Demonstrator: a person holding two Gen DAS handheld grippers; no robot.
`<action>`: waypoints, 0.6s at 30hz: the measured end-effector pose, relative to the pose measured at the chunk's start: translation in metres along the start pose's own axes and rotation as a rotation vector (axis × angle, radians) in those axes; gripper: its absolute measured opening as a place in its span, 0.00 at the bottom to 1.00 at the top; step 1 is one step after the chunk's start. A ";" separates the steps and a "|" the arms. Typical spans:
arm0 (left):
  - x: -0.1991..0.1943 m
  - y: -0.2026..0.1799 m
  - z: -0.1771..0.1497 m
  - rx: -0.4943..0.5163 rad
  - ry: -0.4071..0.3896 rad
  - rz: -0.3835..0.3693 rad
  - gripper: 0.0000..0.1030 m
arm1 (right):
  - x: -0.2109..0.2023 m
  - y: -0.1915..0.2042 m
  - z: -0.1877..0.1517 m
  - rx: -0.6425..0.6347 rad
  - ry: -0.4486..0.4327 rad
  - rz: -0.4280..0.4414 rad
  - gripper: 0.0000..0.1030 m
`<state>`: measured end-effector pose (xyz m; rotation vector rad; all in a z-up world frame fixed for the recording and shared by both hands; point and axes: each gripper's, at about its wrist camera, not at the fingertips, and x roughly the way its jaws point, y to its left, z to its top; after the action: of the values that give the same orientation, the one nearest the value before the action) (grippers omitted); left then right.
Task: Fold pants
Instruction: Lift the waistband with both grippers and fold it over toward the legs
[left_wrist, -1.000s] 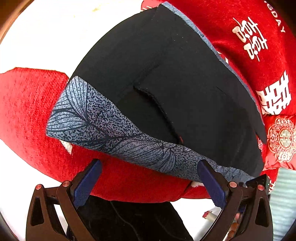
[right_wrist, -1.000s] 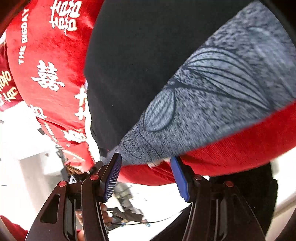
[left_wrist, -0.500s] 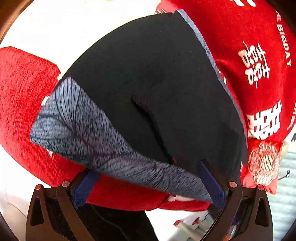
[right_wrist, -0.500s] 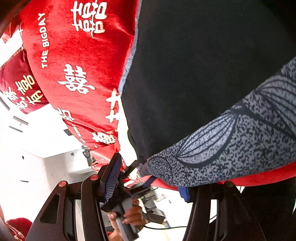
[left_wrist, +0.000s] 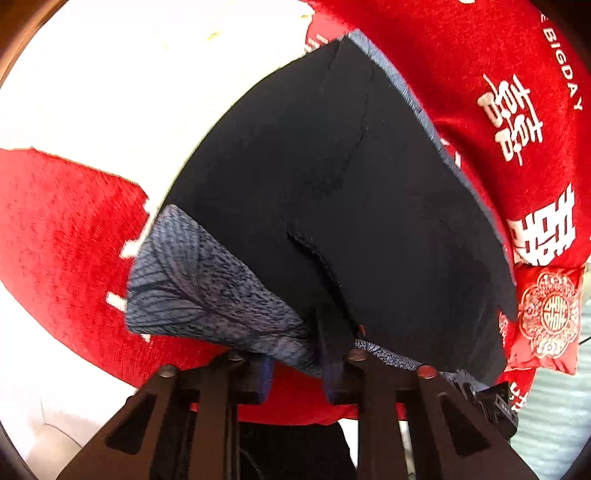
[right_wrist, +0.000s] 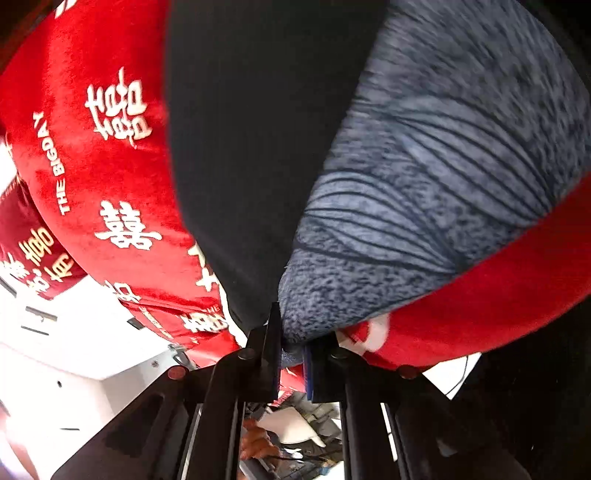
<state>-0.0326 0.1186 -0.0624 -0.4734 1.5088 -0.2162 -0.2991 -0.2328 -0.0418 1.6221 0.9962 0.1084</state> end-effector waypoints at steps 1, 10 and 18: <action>-0.006 -0.005 0.002 0.014 -0.003 0.008 0.19 | -0.005 0.017 0.001 -0.045 0.013 -0.014 0.10; -0.060 -0.087 0.057 0.083 -0.136 -0.005 0.19 | -0.008 0.174 0.073 -0.392 0.100 -0.109 0.10; -0.002 -0.150 0.170 0.211 -0.254 0.116 0.19 | 0.063 0.216 0.194 -0.462 0.178 -0.268 0.12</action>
<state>0.1583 0.0136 0.0023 -0.2339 1.2445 -0.2137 -0.0344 -0.3333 0.0503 1.0633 1.2135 0.2824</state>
